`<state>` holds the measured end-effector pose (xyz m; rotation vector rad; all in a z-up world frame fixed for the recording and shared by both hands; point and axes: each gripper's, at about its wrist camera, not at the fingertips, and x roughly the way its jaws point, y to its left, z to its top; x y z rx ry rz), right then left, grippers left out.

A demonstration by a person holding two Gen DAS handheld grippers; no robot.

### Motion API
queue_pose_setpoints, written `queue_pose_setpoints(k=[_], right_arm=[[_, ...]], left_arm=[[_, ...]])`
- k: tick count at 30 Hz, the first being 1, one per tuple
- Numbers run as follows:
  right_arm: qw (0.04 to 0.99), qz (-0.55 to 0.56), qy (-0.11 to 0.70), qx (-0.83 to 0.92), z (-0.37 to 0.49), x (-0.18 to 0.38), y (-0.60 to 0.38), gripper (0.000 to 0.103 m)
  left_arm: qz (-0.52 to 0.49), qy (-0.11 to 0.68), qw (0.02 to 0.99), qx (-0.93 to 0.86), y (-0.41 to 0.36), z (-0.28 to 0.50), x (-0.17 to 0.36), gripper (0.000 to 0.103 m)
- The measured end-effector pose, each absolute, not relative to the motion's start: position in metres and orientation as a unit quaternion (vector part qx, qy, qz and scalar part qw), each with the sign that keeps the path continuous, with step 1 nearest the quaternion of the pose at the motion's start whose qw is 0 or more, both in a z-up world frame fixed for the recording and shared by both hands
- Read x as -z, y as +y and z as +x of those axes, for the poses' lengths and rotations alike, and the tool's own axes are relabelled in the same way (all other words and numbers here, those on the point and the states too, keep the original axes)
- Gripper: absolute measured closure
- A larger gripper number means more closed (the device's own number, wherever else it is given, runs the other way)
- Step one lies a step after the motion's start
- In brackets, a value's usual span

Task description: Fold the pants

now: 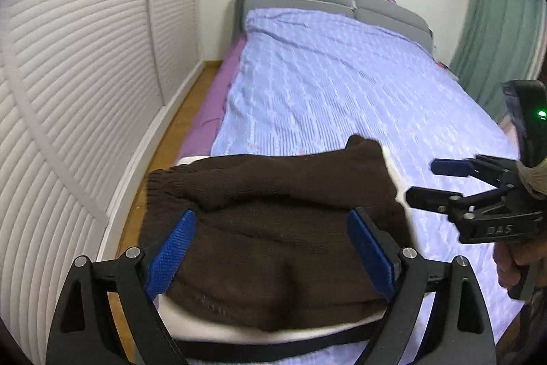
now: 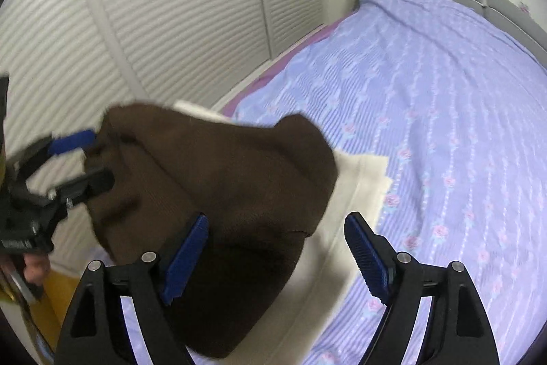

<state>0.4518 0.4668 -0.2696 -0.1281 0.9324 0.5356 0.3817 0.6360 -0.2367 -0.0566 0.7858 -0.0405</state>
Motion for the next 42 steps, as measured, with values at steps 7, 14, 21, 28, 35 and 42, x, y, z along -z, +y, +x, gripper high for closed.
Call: queue_pose_setpoints(k=[7, 14, 21, 28, 35, 42], right_arm=[[0.878, -0.044, 0.416, -0.233, 0.395, 0.197, 0.428, 0.021], [0.888, -0.056, 0.391, -0.236, 0.321, 0.13, 0.379, 0.021], [0.9, -0.053, 0.359, -0.241, 0.23, 0.066, 0.273, 0.021], [0.915, -0.033, 0.344, -0.208, 0.133, -0.001, 0.109, 0.02], [0.93, -0.028, 0.34, -0.137, 0.065, -0.051, -0.016, 0.02], [0.948, -0.016, 0.308, -0.071, 0.002, -0.085, -0.085, 0.019]], left_arm=[[-0.042, 0.366, 0.929, -0.045, 0.599, 0.319, 0.174, 0.009], [-0.042, 0.376, 0.92, -0.101, 0.532, 0.24, 0.115, 0.009], [-0.033, 0.354, 0.923, -0.144, 0.413, 0.14, 0.044, 0.007], [-0.043, 0.336, 0.931, -0.133, 0.263, 0.057, -0.002, 0.004], [-0.022, 0.329, 0.941, -0.073, 0.155, 0.013, -0.042, 0.004], [-0.009, 0.322, 0.946, -0.031, 0.092, -0.008, -0.061, 0.001]])
